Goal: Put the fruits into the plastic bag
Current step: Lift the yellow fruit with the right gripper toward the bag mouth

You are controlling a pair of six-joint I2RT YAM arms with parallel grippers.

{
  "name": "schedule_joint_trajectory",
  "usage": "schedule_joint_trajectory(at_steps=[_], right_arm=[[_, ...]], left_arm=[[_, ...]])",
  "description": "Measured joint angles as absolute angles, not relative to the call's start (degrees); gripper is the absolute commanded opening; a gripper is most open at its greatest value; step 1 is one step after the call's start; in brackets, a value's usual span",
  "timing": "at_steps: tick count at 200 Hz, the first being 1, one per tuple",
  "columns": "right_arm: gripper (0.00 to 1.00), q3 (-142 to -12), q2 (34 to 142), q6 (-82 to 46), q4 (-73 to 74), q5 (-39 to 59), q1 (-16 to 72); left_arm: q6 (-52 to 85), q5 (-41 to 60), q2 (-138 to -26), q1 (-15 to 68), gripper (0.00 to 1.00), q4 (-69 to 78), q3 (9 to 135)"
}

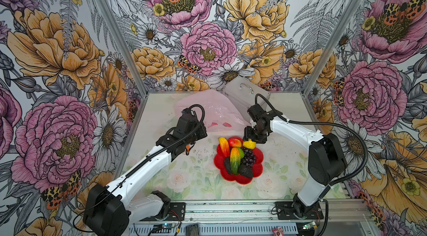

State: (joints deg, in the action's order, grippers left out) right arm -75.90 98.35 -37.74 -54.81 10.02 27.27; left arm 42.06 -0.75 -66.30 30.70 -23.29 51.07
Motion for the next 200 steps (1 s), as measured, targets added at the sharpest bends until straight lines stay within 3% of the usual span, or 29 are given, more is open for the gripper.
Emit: schedule_joint_trajectory(at_steps=[92, 151, 200], right_arm=[[0.37, -75.22, 86.67, -43.51, -54.15, 21.39, 22.52], [0.37, -72.07, 82.24, -58.94, -43.05, 31.22, 23.42], [0.37, -69.14, 80.23, -72.01, -33.45, 28.56, 26.74]], left_arm=[[42.11, -0.73, -65.23, 31.14, 0.0, -23.29, 51.07], [42.13, -0.78, -62.76, 32.51, 0.0, -23.29, 50.92], [42.74, -1.13, -61.04, 33.61, 0.0, -22.61, 50.92]])
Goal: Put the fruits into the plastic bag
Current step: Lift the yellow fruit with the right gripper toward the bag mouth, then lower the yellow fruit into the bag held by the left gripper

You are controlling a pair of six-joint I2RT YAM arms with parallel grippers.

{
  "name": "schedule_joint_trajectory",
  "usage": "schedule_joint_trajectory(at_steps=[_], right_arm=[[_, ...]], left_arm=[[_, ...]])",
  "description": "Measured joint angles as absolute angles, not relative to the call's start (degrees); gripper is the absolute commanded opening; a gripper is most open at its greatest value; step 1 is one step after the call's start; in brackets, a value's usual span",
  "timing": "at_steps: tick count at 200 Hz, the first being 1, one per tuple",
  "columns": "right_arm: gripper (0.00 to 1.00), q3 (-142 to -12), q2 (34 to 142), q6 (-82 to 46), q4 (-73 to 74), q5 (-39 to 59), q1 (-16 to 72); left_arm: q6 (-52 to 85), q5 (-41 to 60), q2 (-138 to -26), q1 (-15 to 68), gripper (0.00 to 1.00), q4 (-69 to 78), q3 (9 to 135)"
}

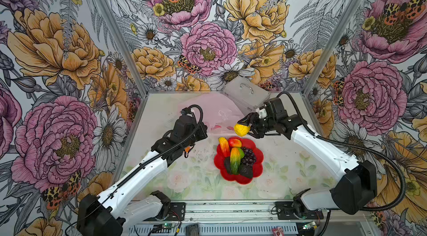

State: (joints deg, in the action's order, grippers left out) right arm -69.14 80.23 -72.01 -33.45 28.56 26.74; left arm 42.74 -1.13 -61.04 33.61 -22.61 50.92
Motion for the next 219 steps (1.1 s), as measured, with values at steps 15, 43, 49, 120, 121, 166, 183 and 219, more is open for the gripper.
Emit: schedule_joint_trajectory(at_steps=[15, 43, 49, 120, 121, 166, 183, 219], right_arm=[[0.37, -69.12, 80.23, -75.35, -31.35, 25.93, 28.58], [0.36, -69.04, 80.23, -80.29, -28.86, 21.12, 32.08], [0.36, -68.88, 80.25, -81.38, -28.21, 20.1, 32.8], [0.33, -64.05, 81.93, -93.47, -21.5, 10.02, 39.99], [0.34, -64.01, 82.0, -93.65, -21.39, 9.89, 40.07], [0.33, -63.9, 86.72, -96.75, -17.1, 8.36, 40.84], [0.33, -63.94, 88.95, -97.3, -15.9, 8.82, 40.84], [0.33, -64.34, 94.08, -99.35, -13.15, 10.98, 41.6]], left_arm=[[43.16, -1.41, -61.1, 33.98, 0.0, -22.41, 50.92], [43.59, -2.13, -61.67, 35.11, 0.0, -22.39, 51.31], [43.62, -2.2, -62.04, 35.42, 0.0, -22.31, 51.64], [43.62, -2.55, -66.78, 37.67, 0.0, -20.67, 56.31], [43.62, -2.55, -66.83, 37.67, 0.0, -20.67, 56.34], [43.64, -2.52, -67.42, 38.52, 0.0, -20.25, 56.82], [43.64, -2.52, -67.4, 38.63, 0.0, -20.27, 56.82], [43.62, -2.5, -67.4, 38.68, 0.0, -20.1, 56.82]])
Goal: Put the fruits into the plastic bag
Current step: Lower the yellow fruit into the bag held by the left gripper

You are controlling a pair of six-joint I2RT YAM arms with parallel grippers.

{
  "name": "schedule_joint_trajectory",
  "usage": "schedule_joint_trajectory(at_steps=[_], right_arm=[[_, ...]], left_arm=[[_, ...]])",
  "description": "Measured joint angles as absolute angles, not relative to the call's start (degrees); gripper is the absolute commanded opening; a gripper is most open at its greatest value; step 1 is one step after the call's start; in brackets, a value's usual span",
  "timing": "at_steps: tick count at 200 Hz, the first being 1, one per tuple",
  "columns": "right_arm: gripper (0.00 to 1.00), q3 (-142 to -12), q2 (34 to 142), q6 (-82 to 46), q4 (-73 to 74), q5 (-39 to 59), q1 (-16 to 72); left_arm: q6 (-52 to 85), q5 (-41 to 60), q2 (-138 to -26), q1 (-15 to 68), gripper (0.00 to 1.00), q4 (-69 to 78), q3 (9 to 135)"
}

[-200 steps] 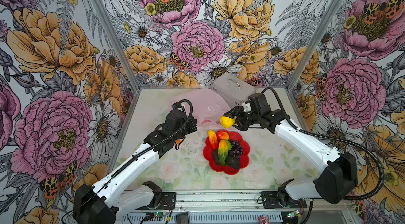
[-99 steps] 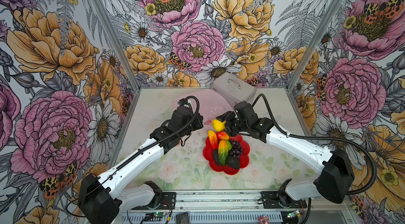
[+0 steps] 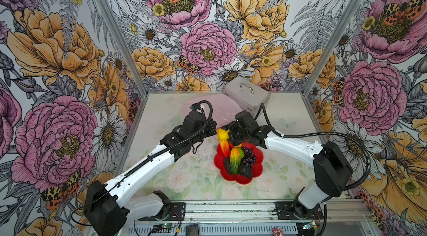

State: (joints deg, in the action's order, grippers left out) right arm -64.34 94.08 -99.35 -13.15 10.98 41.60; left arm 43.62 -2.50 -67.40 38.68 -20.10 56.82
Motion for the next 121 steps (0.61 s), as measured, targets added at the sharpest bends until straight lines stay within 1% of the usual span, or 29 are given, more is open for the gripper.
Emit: schedule_joint_trajectory(at_steps=[40, 69, 121], right_arm=[[0.33, -64.75, 96.42, -101.8, -9.52, 12.78, 42.09], [0.33, -67.88, 99.98, -102.5, -7.64, 13.78, 41.63], [0.33, -73.58, 104.77, -102.61, -6.98, 14.46, 38.41]], left_arm=[[43.59, -1.58, -67.4, 38.68, 0.0, -18.35, 56.82], [43.55, 0.1, -67.4, 38.68, 0.0, -16.78, 56.8], [43.11, 4.71, -67.13, 38.2, 0.0, -16.45, 56.64]])
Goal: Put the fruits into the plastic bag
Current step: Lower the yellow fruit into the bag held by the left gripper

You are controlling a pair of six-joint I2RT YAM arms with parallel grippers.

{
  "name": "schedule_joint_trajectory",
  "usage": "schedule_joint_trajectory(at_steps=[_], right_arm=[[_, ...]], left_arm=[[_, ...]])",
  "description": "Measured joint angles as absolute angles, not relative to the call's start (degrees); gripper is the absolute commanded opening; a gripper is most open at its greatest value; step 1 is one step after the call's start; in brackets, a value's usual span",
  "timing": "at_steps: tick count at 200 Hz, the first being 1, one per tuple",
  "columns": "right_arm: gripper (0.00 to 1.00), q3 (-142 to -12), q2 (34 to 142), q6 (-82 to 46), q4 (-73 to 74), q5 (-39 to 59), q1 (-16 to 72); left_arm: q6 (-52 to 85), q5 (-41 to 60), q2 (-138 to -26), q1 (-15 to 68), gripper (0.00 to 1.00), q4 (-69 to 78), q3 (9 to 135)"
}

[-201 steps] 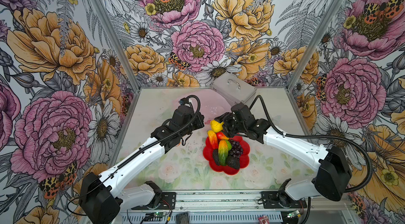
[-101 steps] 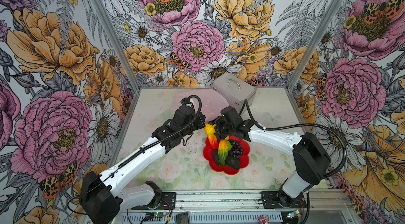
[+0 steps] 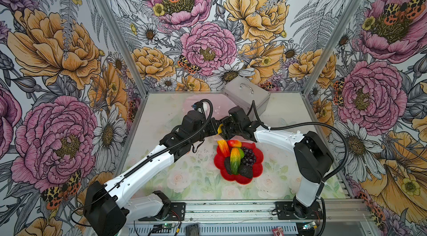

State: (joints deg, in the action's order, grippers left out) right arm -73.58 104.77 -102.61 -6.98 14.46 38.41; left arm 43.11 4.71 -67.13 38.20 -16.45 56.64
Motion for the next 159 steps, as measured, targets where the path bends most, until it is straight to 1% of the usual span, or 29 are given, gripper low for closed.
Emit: schedule_joint_trajectory(at_steps=[45, 107, 138, 159], right_arm=[[0.34, -78.08, 105.54, -102.35, -6.11, 14.61, 35.7], [0.35, -77.45, 109.32, -100.14, -5.21, 13.72, 32.47], [0.39, -76.73, 112.73, -99.55, -3.99, 13.85, 31.38], [0.45, -76.66, 114.56, -99.48, -3.22, 14.48, 31.03]], left_arm=[[43.11, 7.27, -67.13, 37.56, 0.0, -16.47, 55.94], [43.38, 9.17, -67.13, 35.77, 0.0, -15.99, 55.18], [43.59, 9.98, -67.13, 35.35, 0.0, -16.01, 54.72], [43.59, 10.15, -67.13, 34.63, 0.0, -16.03, 54.59]])
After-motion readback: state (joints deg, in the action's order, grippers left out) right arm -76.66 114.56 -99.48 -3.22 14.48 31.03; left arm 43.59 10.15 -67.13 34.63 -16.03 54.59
